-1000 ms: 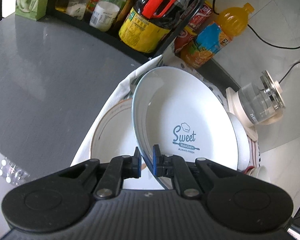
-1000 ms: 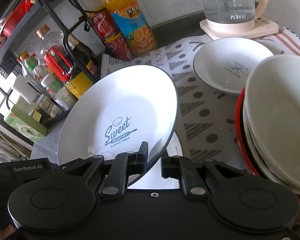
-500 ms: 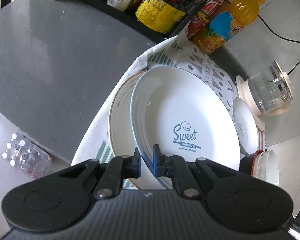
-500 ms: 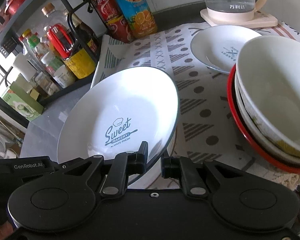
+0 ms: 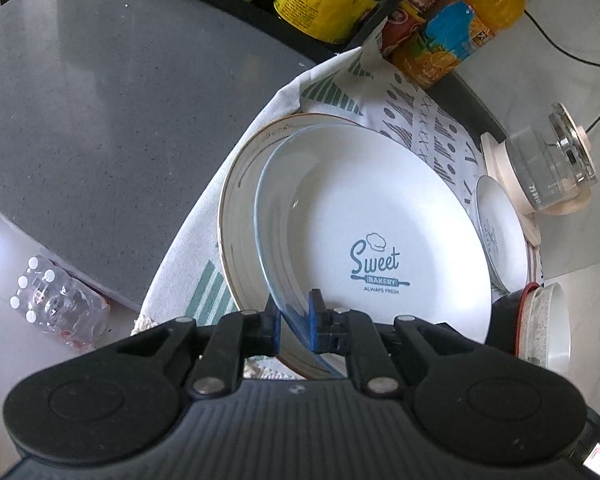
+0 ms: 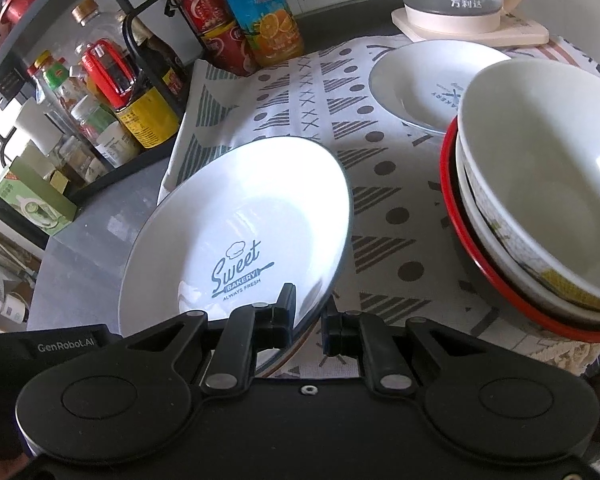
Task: Organize plates and bowls
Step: 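Lower the 'Sweet' plate onto the flower-pattern plate and open both grippers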
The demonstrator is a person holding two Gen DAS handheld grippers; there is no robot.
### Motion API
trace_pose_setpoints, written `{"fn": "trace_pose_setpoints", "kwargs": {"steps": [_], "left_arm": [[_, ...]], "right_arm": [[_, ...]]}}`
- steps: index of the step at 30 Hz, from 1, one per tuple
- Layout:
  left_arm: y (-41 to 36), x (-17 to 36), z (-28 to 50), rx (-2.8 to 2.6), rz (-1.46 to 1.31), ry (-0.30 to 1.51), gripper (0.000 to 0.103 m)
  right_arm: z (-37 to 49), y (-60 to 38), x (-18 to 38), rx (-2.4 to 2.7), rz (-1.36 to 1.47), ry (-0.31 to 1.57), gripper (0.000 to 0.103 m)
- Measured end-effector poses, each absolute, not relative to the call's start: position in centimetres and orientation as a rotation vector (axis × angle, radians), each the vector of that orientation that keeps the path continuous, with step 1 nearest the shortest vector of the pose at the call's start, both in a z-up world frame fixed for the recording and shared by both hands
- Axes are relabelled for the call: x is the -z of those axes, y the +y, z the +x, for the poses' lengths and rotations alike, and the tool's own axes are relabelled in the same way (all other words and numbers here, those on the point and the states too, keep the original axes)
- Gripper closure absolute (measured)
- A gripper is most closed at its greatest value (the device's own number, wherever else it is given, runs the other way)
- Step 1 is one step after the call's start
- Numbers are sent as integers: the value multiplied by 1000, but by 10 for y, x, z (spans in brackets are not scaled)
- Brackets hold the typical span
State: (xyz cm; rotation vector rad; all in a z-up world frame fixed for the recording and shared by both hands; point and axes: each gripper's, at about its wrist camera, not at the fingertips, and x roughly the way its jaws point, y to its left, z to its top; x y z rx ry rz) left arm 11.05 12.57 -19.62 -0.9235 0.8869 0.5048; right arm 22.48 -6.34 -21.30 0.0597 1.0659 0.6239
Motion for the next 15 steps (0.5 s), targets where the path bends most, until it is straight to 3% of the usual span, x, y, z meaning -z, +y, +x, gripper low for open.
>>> {"fn": "trace_pose_setpoints", "kwargs": {"steps": [15], "left_arm": [[146,175,123,-499,-877,1013,84]], "right_arm": [[231,-59,215,-593,36,1079,92]]}}
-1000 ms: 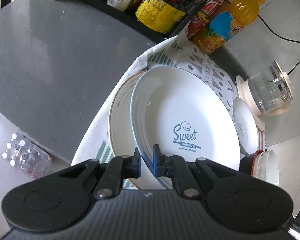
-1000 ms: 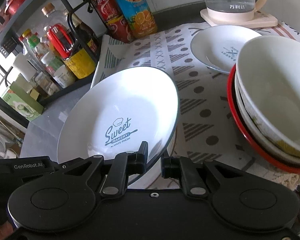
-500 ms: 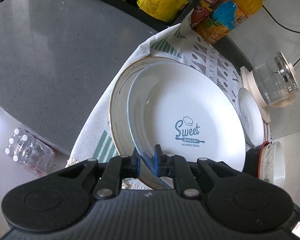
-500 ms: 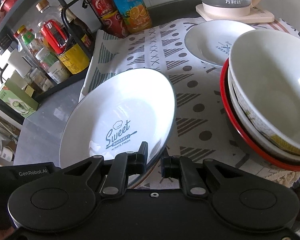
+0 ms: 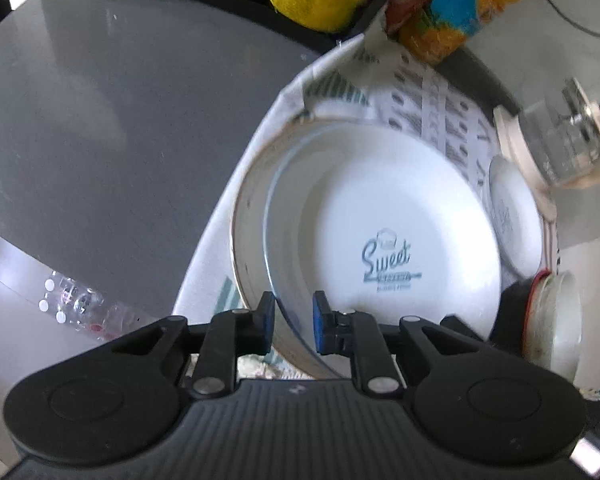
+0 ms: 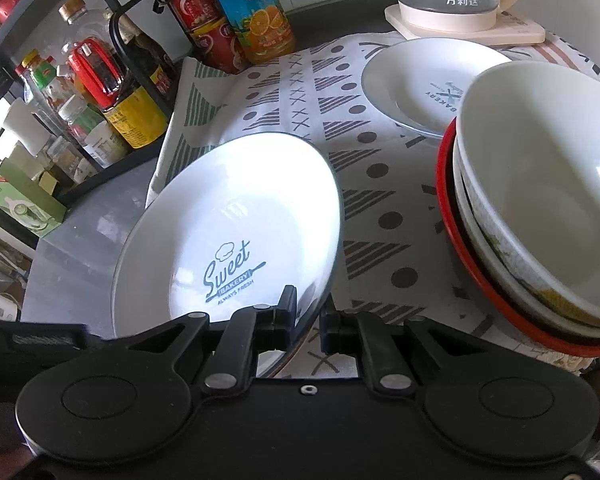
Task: Organize plates and bowls
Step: 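Lower the 'Sweet' plate onto the flower-pattern plate and open both grippers, then move both grippers to the 'Bakery' plate and close on its rim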
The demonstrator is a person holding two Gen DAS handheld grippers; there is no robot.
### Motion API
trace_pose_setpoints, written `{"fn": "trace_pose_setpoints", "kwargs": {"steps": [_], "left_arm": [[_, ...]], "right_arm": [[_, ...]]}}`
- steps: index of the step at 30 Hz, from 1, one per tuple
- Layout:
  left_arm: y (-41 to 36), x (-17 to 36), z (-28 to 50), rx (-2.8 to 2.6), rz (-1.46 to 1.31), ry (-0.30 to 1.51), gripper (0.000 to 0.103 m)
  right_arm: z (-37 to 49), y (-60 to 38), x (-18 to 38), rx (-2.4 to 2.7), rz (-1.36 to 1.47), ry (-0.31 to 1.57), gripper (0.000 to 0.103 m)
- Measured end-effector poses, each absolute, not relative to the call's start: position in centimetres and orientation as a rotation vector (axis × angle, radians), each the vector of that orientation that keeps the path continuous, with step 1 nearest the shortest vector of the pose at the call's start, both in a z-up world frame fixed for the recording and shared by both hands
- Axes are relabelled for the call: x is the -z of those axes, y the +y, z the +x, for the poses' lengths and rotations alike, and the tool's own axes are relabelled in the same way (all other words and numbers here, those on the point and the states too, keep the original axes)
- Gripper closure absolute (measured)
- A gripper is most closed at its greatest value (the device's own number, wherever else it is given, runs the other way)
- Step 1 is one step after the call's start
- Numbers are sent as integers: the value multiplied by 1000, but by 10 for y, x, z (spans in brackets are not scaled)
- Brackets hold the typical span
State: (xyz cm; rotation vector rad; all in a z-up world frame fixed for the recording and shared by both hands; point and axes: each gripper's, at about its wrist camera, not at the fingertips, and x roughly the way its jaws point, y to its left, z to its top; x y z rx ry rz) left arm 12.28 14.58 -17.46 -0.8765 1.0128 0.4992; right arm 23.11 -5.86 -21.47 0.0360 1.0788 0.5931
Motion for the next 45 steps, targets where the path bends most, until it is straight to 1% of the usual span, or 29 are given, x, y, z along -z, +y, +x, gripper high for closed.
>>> {"fn": "trace_pose_setpoints", "kwargs": {"steps": [1,4,10,17,21,25,29,31,32,33,35,37,38,40,42,44,45], "left_arm": [[149,172,122,-506,-872,1000,81],[157,166,121,-548,-840,979,77],[172,172,119,-615,-832,984,76],[180,185,119,-624,-887,983,76],[183,186,121,-643,-899,977,77],[182,180,123,-659,-883,964,77],[183,170,125,-657,-851,956,76],[183,165,127,-648,-832,947,75],[184,163,128,-648,-826,947,74],[184,161,129,-647,-822,949,70],[184,159,132,-650,-814,952,64],[183,154,136,-650,-789,948,53],[182,152,139,-646,-776,943,51],[181,148,143,-628,-755,934,44],[179,145,146,-611,-742,929,39],[179,141,149,-609,-726,924,34],[179,139,150,-611,-719,919,31]], "right_arm": [[232,-59,215,-591,36,1079,92],[235,-59,217,-587,40,1084,92],[239,-58,221,-584,49,1102,91],[244,-54,229,-597,46,1139,89],[246,-50,230,-610,27,1151,84],[249,-49,226,-620,11,1142,83],[255,-53,216,-629,32,1120,68],[256,-53,209,-651,34,1094,59],[255,-53,206,-659,28,1080,51],[255,-53,202,-667,21,1063,46],[256,-53,198,-694,14,1044,43],[258,-51,195,-711,11,1036,38],[258,-49,193,-717,3,1035,35],[257,-45,190,-736,-18,1021,28],[255,-43,185,-753,-25,1001,19],[255,-43,181,-756,-23,986,14],[255,-43,180,-753,-18,981,14]]}}
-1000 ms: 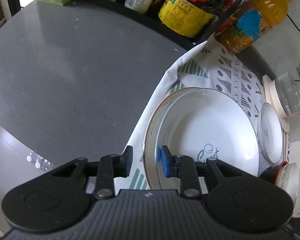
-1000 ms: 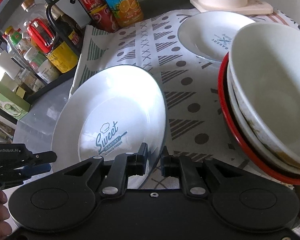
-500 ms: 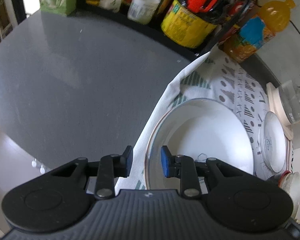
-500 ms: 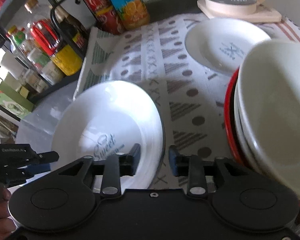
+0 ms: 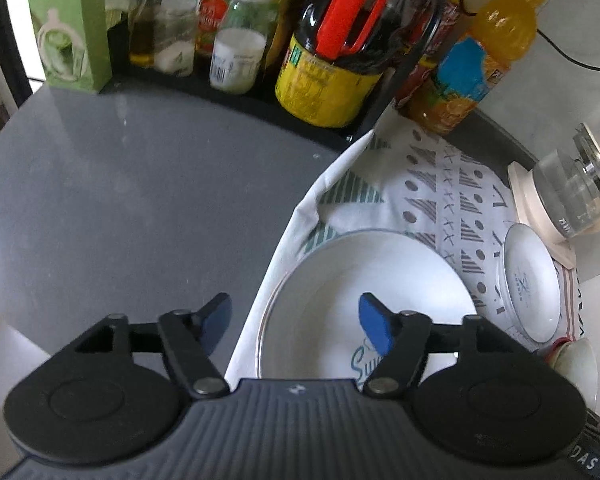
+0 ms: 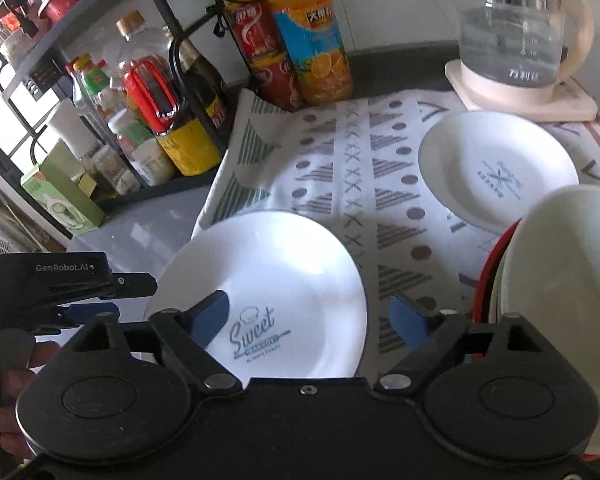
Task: Organize plates and bowls
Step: 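Move both grippers to the 'Bakery' plate and close on its rim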
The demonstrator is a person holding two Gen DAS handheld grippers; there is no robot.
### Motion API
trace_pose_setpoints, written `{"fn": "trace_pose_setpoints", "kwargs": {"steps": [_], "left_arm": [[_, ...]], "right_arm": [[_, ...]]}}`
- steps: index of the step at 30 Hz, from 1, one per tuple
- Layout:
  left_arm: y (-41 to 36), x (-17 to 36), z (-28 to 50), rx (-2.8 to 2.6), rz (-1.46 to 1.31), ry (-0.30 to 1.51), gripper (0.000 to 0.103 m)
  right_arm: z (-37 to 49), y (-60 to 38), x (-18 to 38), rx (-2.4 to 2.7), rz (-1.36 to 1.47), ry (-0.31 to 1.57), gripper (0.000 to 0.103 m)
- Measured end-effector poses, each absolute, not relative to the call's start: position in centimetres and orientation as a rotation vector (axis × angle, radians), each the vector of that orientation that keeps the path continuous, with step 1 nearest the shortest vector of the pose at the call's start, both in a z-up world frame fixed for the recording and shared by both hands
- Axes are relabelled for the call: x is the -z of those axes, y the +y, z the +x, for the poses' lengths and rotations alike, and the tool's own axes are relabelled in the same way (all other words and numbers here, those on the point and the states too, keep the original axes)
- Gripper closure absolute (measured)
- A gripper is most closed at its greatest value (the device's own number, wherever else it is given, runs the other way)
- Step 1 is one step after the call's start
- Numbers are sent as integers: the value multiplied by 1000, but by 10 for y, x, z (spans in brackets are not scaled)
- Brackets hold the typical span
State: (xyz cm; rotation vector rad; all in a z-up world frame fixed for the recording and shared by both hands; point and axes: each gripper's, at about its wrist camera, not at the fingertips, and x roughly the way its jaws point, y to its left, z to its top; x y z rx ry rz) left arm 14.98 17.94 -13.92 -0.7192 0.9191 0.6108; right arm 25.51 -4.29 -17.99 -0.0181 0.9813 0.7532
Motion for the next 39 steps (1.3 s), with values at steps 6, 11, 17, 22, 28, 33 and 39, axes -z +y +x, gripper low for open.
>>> {"fn": "trace_pose_setpoints", "kwargs": {"steps": [6,11,17,22,28,33,39], "left_arm": [[181,127,157,-570,-734,889,28],[178,116,169,-538,-720,866,26],[170,108,191,-483,-705,851,25],[160,107,213,-436,-689,863,25],[146,108,238,-380,-678,884,25],[134,109,261,-328,-677,900,25],[120,116,288,-284,-675,917,25]], "right_arm": [[264,-45,170,-748,22,977,13],[282,-58,155,-688,121,980,13],[304,-78,142,-623,144,937,13],[319,-95,137,-560,156,921,13],[334,-113,136,-513,165,930,13],[348,-125,140,-482,172,958,13],[367,-140,144,-441,188,974,13]]}}
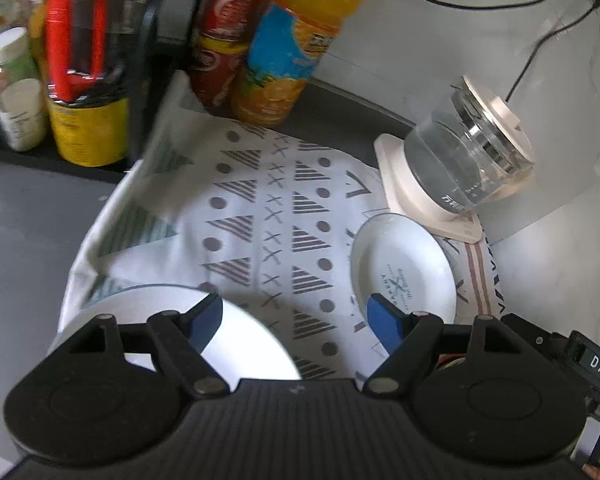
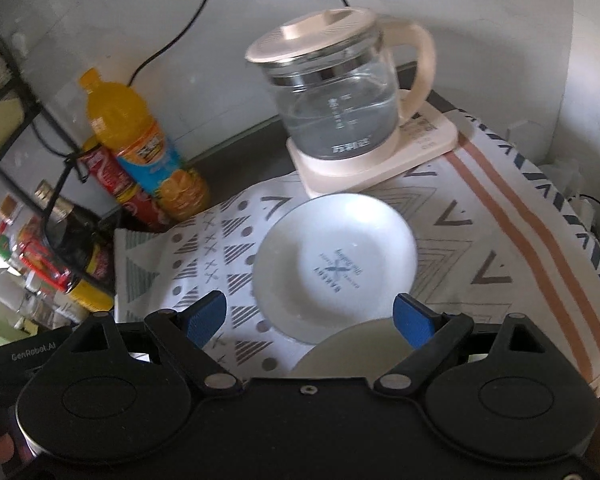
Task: Organize plates and bowls
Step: 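Move both grippers to the 'Bakery' plate and close on its rim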
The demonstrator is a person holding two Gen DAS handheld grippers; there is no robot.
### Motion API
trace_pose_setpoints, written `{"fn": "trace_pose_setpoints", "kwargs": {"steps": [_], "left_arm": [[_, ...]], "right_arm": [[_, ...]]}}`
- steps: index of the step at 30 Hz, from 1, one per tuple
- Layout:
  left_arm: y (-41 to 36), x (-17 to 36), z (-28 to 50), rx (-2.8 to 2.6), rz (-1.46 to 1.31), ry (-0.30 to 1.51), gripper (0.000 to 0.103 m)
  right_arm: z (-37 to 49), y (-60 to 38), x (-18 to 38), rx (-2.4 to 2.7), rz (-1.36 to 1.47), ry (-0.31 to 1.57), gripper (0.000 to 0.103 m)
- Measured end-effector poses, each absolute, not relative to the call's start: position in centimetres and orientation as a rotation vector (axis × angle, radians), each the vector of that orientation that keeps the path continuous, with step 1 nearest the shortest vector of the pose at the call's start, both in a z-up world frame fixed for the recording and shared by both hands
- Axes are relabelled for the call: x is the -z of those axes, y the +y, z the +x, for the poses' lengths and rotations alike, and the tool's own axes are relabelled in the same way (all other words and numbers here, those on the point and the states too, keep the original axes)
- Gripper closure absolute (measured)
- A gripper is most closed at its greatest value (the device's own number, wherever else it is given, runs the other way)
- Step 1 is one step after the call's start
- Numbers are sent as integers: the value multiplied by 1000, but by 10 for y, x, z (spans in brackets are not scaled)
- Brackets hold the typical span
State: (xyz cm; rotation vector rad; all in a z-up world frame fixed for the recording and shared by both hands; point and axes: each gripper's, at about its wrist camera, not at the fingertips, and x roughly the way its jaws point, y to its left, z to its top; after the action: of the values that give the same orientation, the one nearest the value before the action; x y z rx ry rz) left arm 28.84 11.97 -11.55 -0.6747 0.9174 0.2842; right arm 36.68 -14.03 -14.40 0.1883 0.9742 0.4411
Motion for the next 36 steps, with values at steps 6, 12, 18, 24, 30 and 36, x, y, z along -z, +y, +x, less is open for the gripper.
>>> {"fn": "trace_pose_setpoints", "kwargs": {"steps": [6,12,18,24,30,36], "left_arm": [[113,128,314,-259,-676,941,25],[111,145,334,-262,-681,983,26],[107,160,353,-261,-699,1016,26],[104,175,369,-258,-717,1033,29],[99,191,385,-254,-756,1069,42],[95,208,397,-266,-821,1098,62]], "right_arm": [[390,-152,158,-398,224,1026,13],[414,-156,168,-381,237,1063,13],[435,-153,182,-366,223,1112,15],[457,-156,198,-366,247,1172,24],[476,-159,219,-355,266,1246,32],[492,-163,242,-344,317,1332,45]]}}
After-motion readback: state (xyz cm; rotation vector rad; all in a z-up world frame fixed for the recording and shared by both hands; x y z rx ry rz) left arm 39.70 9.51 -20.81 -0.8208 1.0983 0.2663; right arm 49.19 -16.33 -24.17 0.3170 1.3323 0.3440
